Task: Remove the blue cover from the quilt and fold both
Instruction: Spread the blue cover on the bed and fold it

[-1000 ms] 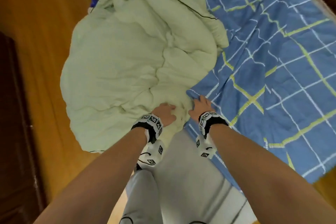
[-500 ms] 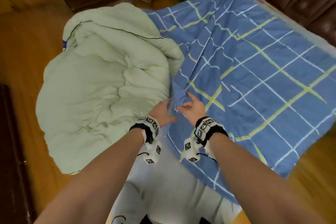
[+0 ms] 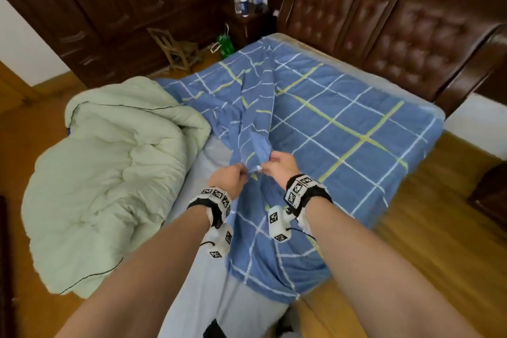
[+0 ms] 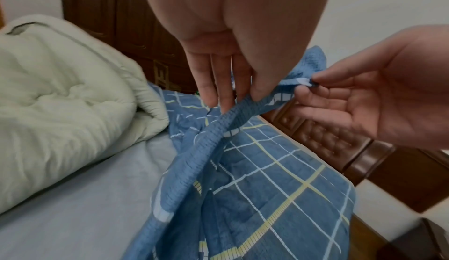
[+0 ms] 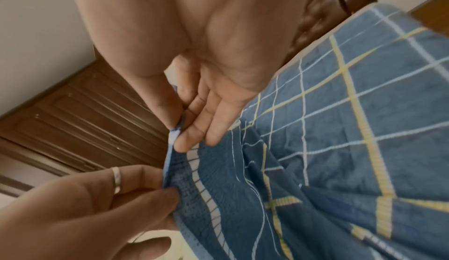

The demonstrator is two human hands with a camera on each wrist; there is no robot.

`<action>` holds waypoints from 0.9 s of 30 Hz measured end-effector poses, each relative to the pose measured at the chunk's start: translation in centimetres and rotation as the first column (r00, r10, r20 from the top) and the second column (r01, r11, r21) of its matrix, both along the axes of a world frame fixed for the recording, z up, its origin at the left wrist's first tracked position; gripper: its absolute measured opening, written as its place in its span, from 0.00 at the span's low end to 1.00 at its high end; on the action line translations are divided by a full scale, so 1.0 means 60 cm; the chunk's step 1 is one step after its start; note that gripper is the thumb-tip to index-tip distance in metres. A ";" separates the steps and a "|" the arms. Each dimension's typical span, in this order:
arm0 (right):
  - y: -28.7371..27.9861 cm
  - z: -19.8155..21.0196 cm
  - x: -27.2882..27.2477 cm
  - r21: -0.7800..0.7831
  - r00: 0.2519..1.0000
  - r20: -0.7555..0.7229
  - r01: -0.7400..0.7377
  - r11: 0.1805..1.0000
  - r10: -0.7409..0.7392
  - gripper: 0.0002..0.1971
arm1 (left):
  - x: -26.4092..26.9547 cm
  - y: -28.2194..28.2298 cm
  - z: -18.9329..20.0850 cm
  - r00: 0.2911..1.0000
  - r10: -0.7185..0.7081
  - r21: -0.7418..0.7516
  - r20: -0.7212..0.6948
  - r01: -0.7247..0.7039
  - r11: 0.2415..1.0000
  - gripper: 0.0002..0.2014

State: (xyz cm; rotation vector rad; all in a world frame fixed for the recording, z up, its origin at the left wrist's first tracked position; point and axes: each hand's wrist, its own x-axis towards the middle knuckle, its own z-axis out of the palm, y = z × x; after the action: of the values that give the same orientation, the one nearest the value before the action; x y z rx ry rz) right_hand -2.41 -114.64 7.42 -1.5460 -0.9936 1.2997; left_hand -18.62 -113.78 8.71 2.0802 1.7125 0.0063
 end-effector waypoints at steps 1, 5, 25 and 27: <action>-0.010 0.006 0.019 -0.009 0.999 0.012 0.030 1.000 -0.030 0.08 | 0.017 -0.014 0.012 1.000 -0.015 -0.002 0.003 0.015 1.000 0.11; -0.041 0.013 0.064 -0.033 0.991 0.038 0.128 0.991 -0.127 0.02 | 0.065 -0.054 0.048 0.998 -0.021 0.046 0.056 0.018 0.999 0.12; -0.141 0.081 0.413 -0.192 0.992 -0.034 0.113 0.975 -0.121 0.10 | 0.437 -0.141 0.056 0.938 -0.130 0.067 0.321 0.114 0.991 0.04; -0.116 0.066 0.491 -0.184 0.994 0.018 0.113 0.976 -0.112 0.12 | 0.512 -0.131 0.063 0.936 -0.139 0.024 0.324 0.139 0.990 0.04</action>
State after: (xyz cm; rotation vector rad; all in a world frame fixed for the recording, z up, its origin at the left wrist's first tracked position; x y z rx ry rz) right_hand 27.04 -121.61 11.41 -1.7232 -0.7953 1.3376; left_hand 12.12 -121.64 12.47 2.0610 1.3669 0.2908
